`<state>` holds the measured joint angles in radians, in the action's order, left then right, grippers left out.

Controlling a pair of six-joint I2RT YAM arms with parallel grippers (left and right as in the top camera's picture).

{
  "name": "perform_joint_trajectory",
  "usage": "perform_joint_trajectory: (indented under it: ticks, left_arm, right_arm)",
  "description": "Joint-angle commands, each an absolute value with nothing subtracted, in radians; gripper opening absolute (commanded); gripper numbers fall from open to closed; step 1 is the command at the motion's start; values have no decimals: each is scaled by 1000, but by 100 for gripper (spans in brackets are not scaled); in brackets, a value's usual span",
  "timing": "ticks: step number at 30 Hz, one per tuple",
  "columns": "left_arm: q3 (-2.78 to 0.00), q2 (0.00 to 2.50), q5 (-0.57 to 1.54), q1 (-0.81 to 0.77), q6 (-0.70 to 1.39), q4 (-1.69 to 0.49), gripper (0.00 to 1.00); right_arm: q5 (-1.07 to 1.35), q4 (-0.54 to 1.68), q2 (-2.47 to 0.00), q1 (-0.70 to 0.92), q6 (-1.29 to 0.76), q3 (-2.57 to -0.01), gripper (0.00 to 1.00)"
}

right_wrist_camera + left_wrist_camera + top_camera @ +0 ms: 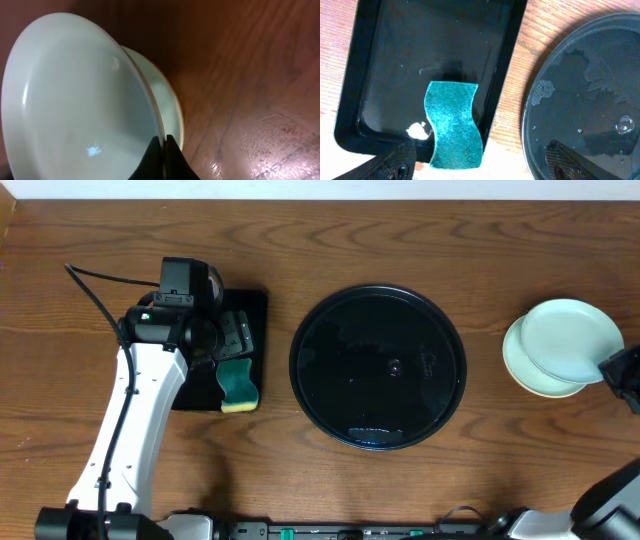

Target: Clean dirty plates on tray and stack at the side

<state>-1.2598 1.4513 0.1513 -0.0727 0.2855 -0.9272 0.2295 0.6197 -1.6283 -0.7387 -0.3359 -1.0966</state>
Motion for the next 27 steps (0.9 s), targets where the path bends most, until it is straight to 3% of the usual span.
perform_joint_trajectory:
  ticks: [1, 3, 4, 12, 20, 21, 22, 27]
  left_arm:
    - [-1281, 1451, 149, -68, 277, -929, 83]
    - [-1281, 1451, 149, -68, 277, -929, 83]
    - [-1281, 1451, 149, -68, 277, -929, 83]
    - [-1281, 1451, 149, -68, 277, -929, 84]
    - [-1281, 1451, 149, -68, 277, -929, 83]
    - [-1281, 1451, 149, -68, 277, -929, 83]
    - [-1281, 1451, 149, -68, 277, -929, 83]
    - [-1281, 1451, 149, -68, 277, -929, 84]
  right_arm:
    - [237, 617, -1660, -743, -373, -1102, 5]
    - [259, 617, -1650, -741, -373, -1103, 54]
    - [278, 622, -1637, -738, -369, -1103, 69]
    - [490, 734, -1348, -654, -314, -1103, 69]
    - [580, 886, -936, -344, -178, -1103, 68]
    - [581, 895, -889, -297, -178, -1103, 72]
    - [581, 900, -850, -259, -179, -1103, 99]
    - [581, 903, -689, -144, -178, -1103, 99]
